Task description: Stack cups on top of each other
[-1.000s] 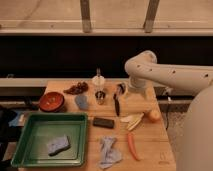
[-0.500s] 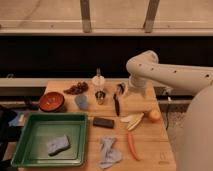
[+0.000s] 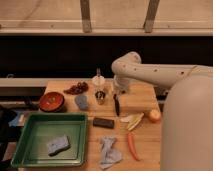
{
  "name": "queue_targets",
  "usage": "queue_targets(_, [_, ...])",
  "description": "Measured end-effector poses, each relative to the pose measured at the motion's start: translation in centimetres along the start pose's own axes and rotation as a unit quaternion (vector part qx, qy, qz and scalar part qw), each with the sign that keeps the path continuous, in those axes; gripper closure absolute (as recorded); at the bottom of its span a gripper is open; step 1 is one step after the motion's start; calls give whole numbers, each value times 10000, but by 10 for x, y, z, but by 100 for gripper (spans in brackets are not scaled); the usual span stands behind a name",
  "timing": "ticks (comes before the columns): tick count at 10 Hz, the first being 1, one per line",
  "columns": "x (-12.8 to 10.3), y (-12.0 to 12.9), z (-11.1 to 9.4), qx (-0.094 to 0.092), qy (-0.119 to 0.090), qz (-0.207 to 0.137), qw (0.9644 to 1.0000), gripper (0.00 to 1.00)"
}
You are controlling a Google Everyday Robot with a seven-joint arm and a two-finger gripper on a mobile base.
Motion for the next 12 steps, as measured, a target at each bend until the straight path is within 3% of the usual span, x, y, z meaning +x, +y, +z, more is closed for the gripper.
queue_targets(1, [-5,14,2,-51,-15,-143,9999,30])
queue_targets(3, [-4,8,2,-7,-16,-129,9999,30])
queue_targets(6, [-4,10,6,-91,-67,-64,9999,30])
queue_targets(9, [-26,37,17,-288,-225,-115,9993,30])
queue_targets(12, [-41,56,34,-372,-198,-309,9986,30])
